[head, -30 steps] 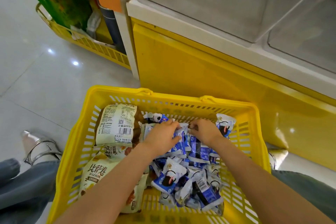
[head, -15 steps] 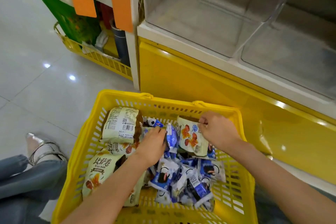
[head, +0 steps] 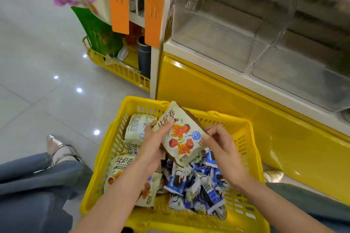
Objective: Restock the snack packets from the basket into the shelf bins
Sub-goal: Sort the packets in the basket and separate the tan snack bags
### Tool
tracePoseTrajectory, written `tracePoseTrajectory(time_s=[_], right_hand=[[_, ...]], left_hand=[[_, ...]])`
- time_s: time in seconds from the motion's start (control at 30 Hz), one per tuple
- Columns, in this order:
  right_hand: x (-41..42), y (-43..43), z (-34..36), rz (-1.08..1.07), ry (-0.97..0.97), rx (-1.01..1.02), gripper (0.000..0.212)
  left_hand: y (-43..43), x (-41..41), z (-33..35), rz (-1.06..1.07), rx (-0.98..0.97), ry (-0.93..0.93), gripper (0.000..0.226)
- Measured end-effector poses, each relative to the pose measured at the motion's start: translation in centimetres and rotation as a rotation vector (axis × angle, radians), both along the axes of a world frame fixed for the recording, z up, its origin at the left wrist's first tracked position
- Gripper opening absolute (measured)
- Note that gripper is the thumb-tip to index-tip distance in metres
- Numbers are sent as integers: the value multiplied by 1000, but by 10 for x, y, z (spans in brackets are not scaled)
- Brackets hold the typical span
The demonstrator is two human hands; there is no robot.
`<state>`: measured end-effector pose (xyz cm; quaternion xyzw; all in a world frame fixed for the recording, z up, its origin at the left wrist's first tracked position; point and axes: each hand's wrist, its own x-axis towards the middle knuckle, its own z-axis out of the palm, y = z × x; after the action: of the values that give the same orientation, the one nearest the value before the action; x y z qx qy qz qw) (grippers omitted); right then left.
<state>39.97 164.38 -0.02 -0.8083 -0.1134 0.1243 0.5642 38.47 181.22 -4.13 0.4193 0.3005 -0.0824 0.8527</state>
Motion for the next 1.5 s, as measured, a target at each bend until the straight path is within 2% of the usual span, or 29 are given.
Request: tracePoseTrajectory(time_s=[0.07,0.17,0.23,0.3,0.33,0.4,0.43,0.53,0.57,0.6,0.67,0.73,0.8,0.93,1.0,1.1,1.13,1.2,1.23,1.37,1.43,1.5], right_hand=[[-4,12,0,8,44,97,20],[-2,29,1,90,154,120,7],[1,41,2,130,276,78,32],[3,55,1,133,406,60,53],[4,63,-1,129,450,64,57],[5,78,-5,95,486,65,51],[7,84,-7,76,478,48,48],[21,100,-15,-44,469,18,44],[28,105,-17,-92,465,25,39],[35,110,-20,-128,459,27,33],[46,122,-27,-135,510,6,33],[50,138,-38,-90,646,-37,39],[49,153,-54,-71,684,-89,41],[49,169,-79,-75,388,-220,34],[50,169,-83,-50,342,-237,32],[49,151,-82,-97,298,-260,58],[44,139,-78,-112,228,-285,62],[24,113,-68,-109,57,-326,59],[10,103,-64,-54,51,-334,58],[-41,107,-70,296,409,-414,65],[-55,122,-84,291,468,-357,72],[-61,137,-98,233,452,-288,70]], left_hand=[[13,-1,7,19,-16,-9,76],[35,1,18,123,186,-37,63],[49,2,26,138,404,-87,51],[58,2,32,23,590,-142,43],[61,1,33,-42,641,-165,38],[67,-2,30,-105,709,-196,30],[73,-5,26,-94,793,-194,28],[100,-25,0,-36,1302,-77,37],[108,-33,-13,-54,1375,-10,40],[115,-41,-25,-108,1372,73,41],[121,-54,-47,-237,1227,164,38],[118,-61,-63,-300,1144,131,26],[116,-65,-72,-263,1177,79,23],[115,-64,-76,-199,1214,62,28],[116,-63,-75,-197,1213,71,31],[116,-63,-75,-208,1227,73,32],[116,-63,-76,-208,1237,70,31],[116,-63,-76,-199,1243,69,30],[116,-62,-76,-194,1236,72,29],[117,-62,-76,-165,1203,83,28],[116,-62,-76,-156,1193,75,28],[116,-63,-76,-154,1199,66,27]])
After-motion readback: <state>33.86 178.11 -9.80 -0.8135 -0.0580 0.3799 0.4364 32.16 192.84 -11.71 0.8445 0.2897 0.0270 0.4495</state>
